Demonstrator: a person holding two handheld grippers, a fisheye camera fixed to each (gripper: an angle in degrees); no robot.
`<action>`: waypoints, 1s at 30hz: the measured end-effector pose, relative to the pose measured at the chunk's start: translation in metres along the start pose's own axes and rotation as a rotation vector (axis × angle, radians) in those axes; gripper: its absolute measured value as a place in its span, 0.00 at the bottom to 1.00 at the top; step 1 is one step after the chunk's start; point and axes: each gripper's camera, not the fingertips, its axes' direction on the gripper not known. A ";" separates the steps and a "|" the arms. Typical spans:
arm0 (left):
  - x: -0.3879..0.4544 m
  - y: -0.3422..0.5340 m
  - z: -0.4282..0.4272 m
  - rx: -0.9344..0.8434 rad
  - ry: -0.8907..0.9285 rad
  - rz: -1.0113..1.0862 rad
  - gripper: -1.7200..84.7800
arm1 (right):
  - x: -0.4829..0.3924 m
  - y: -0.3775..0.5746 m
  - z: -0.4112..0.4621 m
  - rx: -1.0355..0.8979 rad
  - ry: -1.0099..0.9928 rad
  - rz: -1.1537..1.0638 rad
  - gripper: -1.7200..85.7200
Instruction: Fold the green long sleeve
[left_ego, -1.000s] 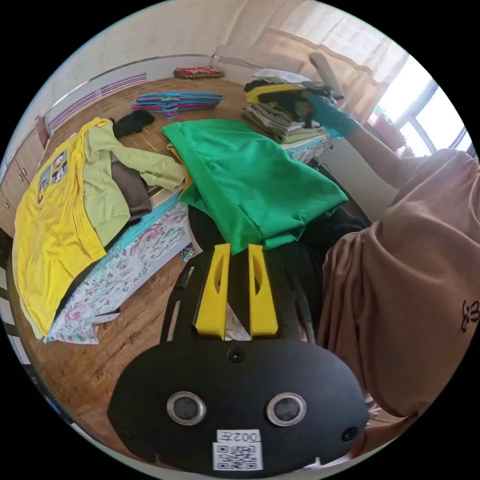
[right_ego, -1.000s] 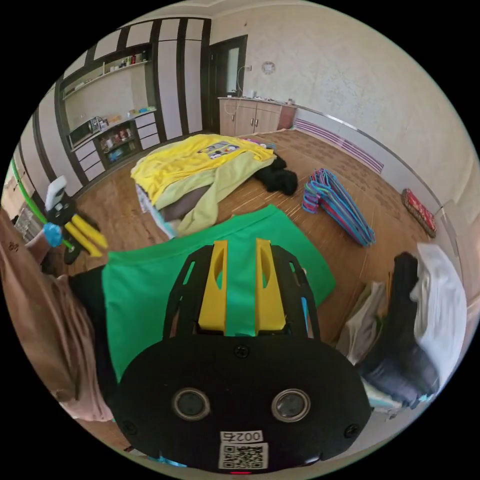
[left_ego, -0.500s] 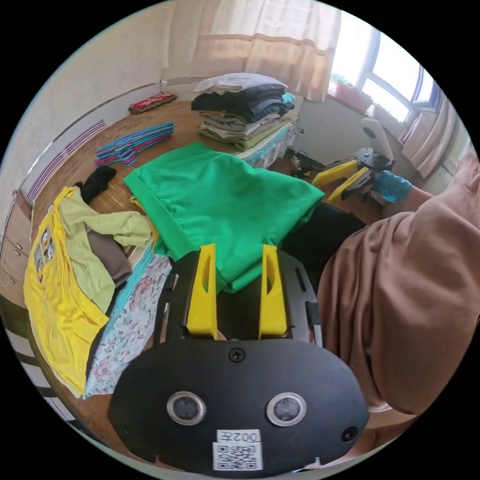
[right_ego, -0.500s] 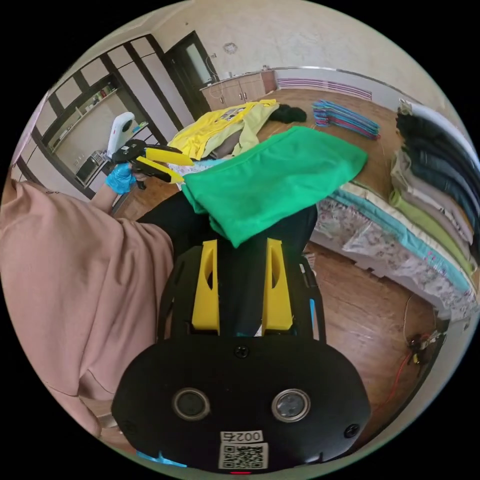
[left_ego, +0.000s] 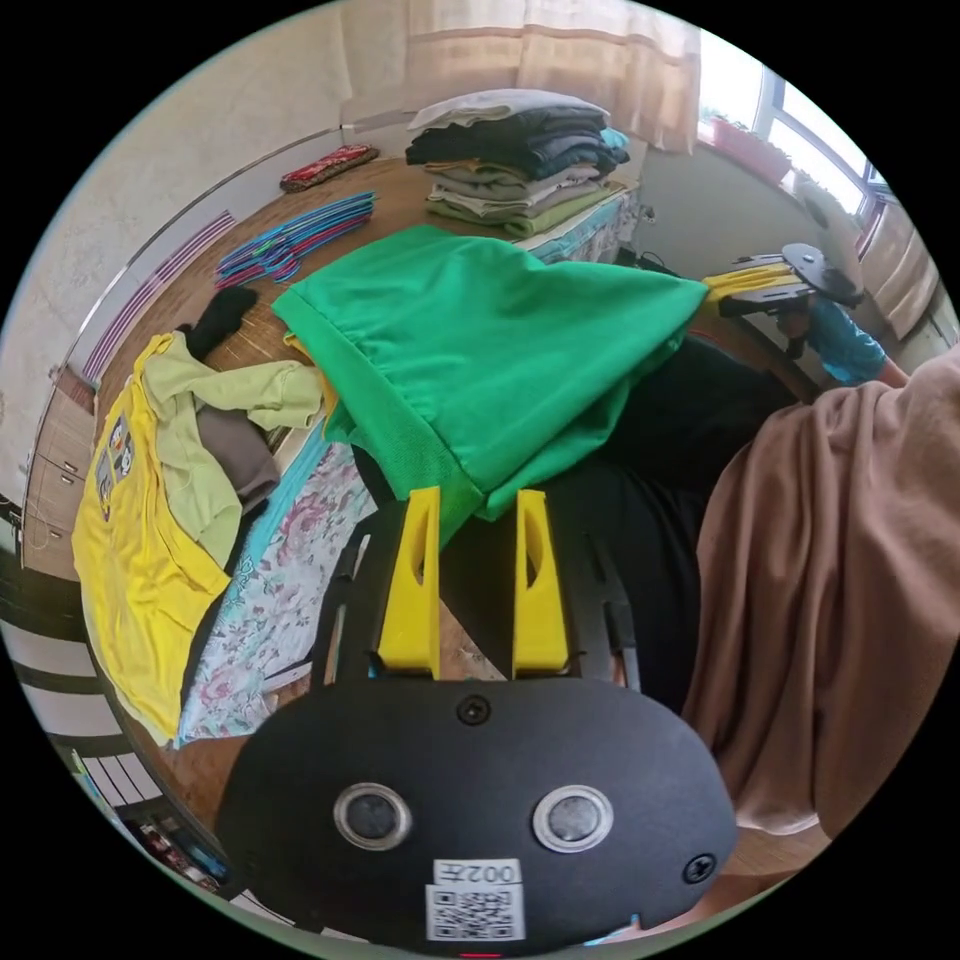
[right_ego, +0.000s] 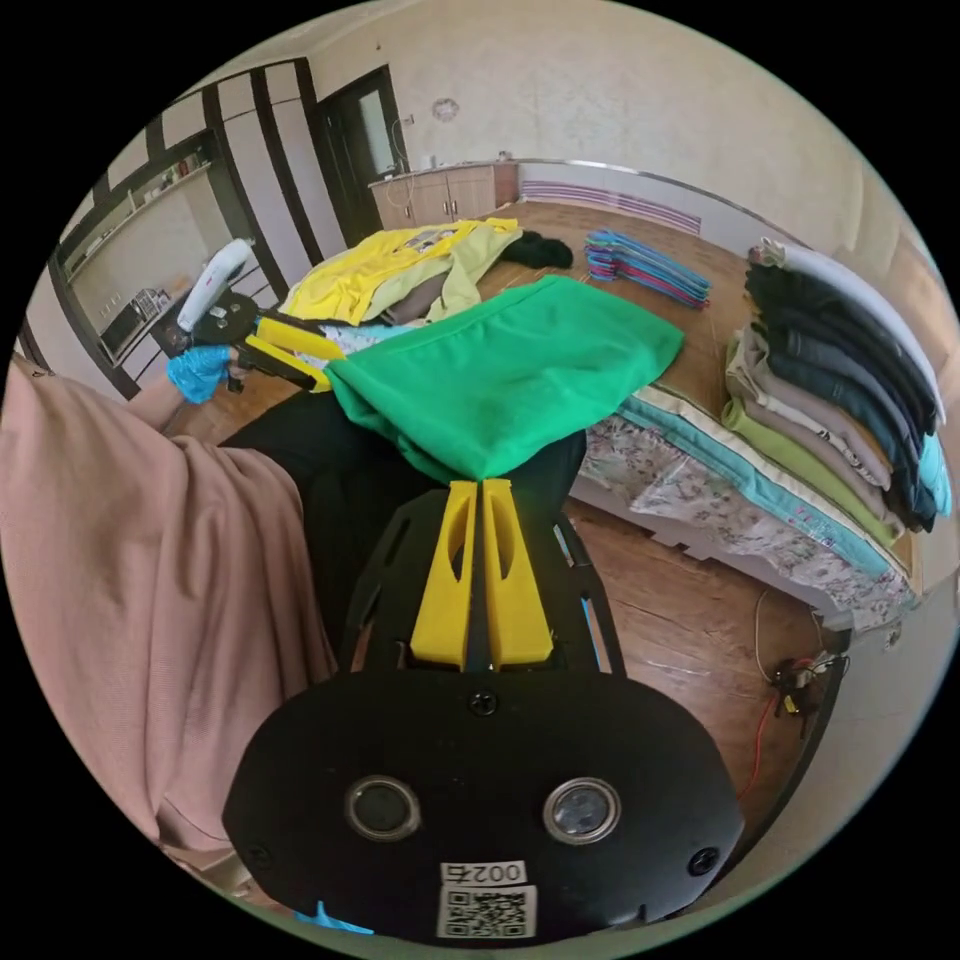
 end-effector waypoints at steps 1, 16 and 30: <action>0.002 -0.001 -0.002 -0.002 -0.002 0.002 0.12 | -0.001 0.006 -0.003 -0.006 -0.018 0.010 0.01; 0.096 -0.083 -0.052 0.169 0.009 0.285 0.22 | -0.034 0.034 -0.083 0.132 -0.007 -0.037 0.01; 0.135 -0.130 -0.059 0.208 -0.144 0.192 0.06 | -0.063 0.060 -0.119 0.214 -0.043 -0.082 0.01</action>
